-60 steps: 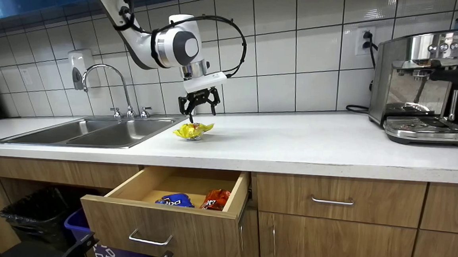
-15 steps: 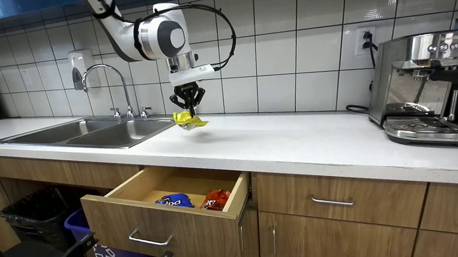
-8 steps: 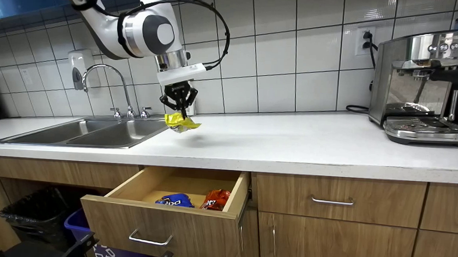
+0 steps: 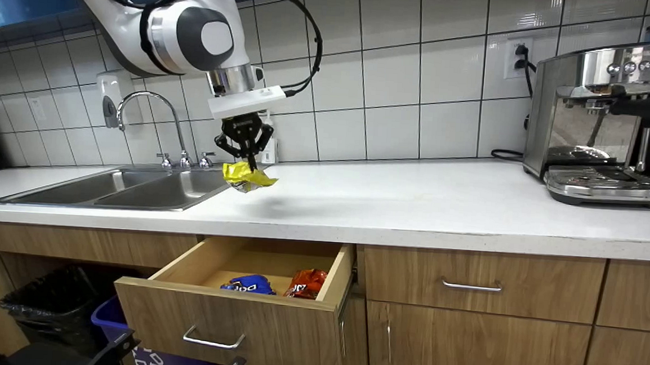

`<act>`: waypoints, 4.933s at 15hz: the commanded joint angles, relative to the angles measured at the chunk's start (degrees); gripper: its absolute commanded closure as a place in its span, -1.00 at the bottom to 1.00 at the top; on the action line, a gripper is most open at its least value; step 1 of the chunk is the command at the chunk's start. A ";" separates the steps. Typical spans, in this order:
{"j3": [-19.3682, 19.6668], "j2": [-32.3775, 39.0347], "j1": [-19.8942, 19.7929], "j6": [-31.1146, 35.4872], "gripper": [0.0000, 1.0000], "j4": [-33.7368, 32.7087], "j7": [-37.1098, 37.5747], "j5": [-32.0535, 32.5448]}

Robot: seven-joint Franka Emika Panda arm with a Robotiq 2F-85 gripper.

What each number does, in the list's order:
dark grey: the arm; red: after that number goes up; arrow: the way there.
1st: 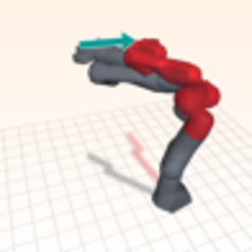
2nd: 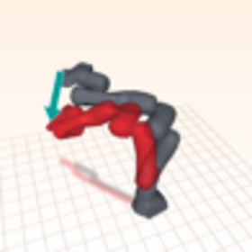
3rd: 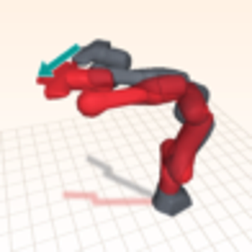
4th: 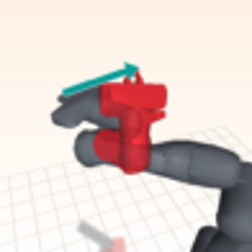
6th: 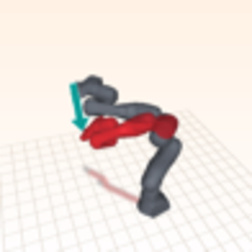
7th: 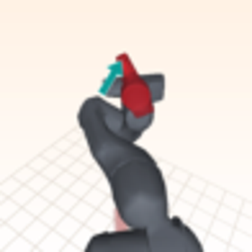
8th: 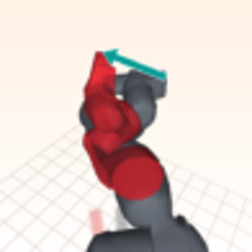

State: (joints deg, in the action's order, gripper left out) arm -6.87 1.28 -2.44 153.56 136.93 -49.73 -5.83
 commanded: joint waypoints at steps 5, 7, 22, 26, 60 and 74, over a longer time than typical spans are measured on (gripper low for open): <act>3.66 -7.24 3.28 -5.35 1.00 6.49 -15.11 -9.31; 4.64 -8.16 3.99 -7.78 1.00 7.11 -17.89 -10.30; 5.82 -8.61 5.24 -8.18 1.00 12.76 -19.09 0.49; 5.59 -8.45 5.62 -7.34 1.00 14.06 -18.62 3.61; 3.68 1.01 6.43 7.38 -0.10 16.46 -4.67 19.83; 3.04 -2.21 6.10 5.23 -1.00 14.13 -7.89 6.75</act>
State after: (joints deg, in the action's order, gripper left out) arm -2.89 1.59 4.15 160.20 151.43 -56.46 5.50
